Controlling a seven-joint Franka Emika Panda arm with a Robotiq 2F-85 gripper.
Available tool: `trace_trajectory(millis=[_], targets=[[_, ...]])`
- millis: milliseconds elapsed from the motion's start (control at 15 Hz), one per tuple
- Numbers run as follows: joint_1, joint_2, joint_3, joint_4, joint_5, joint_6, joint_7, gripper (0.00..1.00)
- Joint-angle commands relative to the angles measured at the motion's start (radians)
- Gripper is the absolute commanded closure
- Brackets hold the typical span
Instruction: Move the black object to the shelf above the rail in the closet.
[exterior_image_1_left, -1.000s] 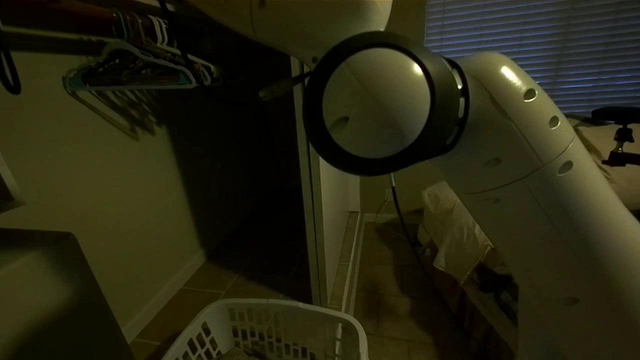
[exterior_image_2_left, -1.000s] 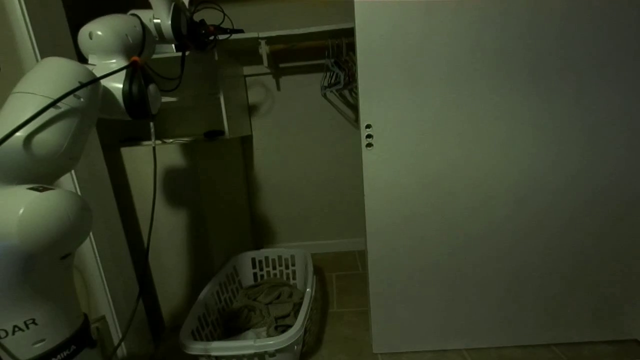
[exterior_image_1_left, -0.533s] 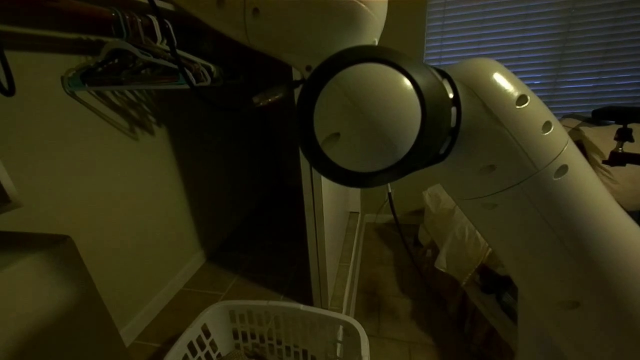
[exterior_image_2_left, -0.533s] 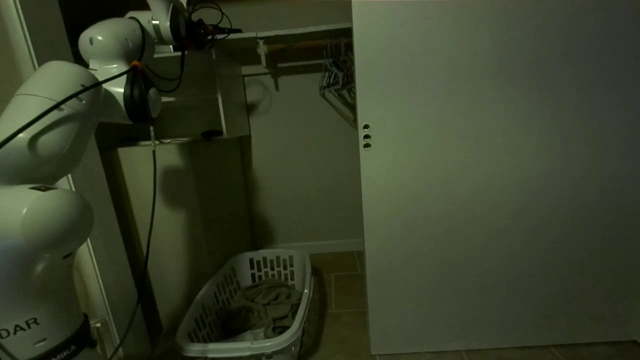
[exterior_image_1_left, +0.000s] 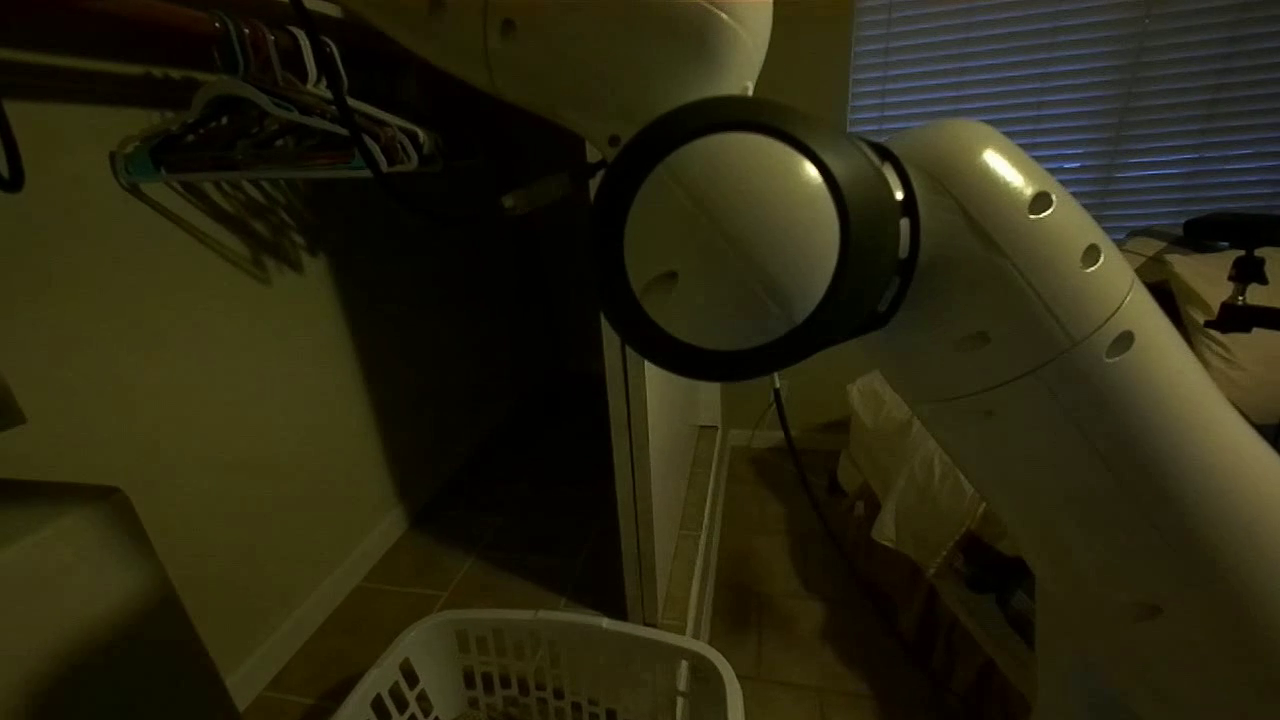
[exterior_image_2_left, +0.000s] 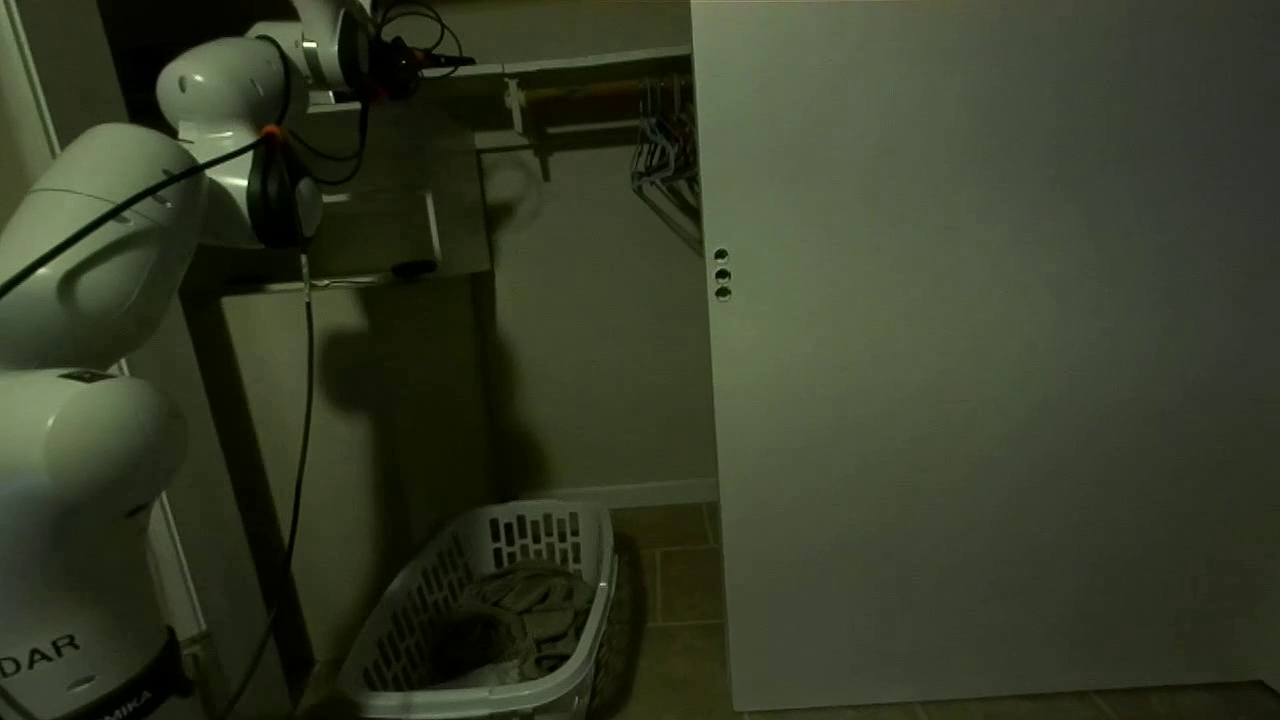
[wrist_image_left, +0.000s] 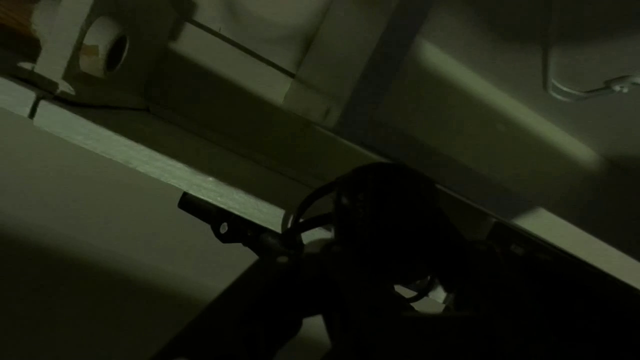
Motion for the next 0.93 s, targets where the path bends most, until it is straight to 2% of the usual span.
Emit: trace_trajectory(millis=[0, 867], targets=[[0.011, 0.011, -0.008, 0.014, 0.048, -0.009, -0.051, 0.85], [0.032, 0.018, 0.01, 0.014, 0.098, -0.029, -0.1, 0.85]])
